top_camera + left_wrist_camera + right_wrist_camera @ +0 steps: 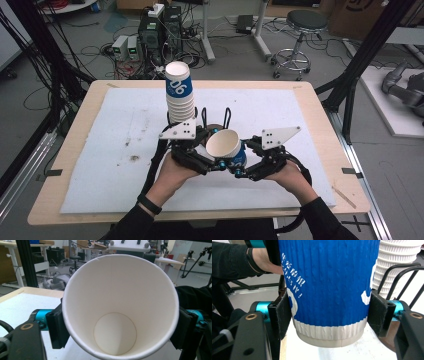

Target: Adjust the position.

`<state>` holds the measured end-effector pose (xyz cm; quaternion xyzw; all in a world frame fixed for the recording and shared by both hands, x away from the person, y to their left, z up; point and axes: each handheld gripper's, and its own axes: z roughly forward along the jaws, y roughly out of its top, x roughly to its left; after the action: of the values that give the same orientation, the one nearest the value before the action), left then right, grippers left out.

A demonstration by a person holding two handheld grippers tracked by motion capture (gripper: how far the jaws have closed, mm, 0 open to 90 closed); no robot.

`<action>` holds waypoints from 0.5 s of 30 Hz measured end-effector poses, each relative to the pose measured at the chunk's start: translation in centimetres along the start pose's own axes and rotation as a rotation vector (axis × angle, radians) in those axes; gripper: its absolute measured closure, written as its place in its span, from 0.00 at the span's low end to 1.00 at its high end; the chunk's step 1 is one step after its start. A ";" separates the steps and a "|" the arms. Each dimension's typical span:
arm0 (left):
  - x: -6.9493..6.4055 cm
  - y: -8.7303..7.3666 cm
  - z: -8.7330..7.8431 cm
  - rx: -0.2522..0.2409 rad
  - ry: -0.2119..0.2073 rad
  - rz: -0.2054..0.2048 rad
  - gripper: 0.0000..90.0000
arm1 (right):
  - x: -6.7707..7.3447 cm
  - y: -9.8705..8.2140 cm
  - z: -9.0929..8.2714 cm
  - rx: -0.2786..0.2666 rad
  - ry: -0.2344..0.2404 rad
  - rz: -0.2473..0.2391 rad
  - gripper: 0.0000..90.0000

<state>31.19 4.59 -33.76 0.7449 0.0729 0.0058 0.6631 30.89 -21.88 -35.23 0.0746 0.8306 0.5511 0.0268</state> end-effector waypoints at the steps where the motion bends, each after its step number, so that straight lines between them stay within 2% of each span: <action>1: 0.0 0.1 0.1 0.018 -0.001 0.011 0.25 | 0.0 -0.1 0.1 0.003 0.003 0.009 0.33; 3: 0.1 0.1 0.1 0.028 0.000 0.017 0.26 | 0.0 -0.1 0.1 0.013 -0.012 -0.006 0.31; 4: 0.1 0.2 0.1 0.049 0.010 0.030 0.26 | 0.1 -0.1 0.1 0.017 -0.027 -0.013 0.29; 6: 0.1 0.3 0.0 0.067 0.012 0.036 0.26 | 0.2 0.1 0.1 0.033 -0.031 -0.007 0.25; 7: 0.1 0.5 0.0 0.099 0.017 0.058 0.26 | 0.2 0.1 0.2 0.036 -0.035 -0.005 0.25; 9: 0.1 0.6 0.0 0.105 0.017 0.061 0.26 | 0.3 0.2 0.3 0.048 -0.038 -0.017 0.25; 10: 0.1 0.8 0.0 0.108 0.008 0.058 0.26 | 0.4 0.1 0.7 0.074 -0.036 -0.010 0.31; 11: 0.0 0.8 0.0 0.111 0.007 0.062 0.26 | 0.4 0.0 0.9 0.078 -0.043 -0.019 0.34; 13: 0.0 0.8 0.1 0.088 0.013 0.058 0.25 | 0.4 -0.1 1.0 0.065 -0.035 -0.018 0.34; 15: 0.0 0.8 0.2 0.036 0.010 0.028 0.22 | 0.3 -0.2 1.0 0.024 -0.024 -0.008 0.34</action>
<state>31.25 4.28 -33.00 0.7576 0.0658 0.0176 0.6491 30.72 -20.94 -35.79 0.0782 0.8370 0.5402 0.0383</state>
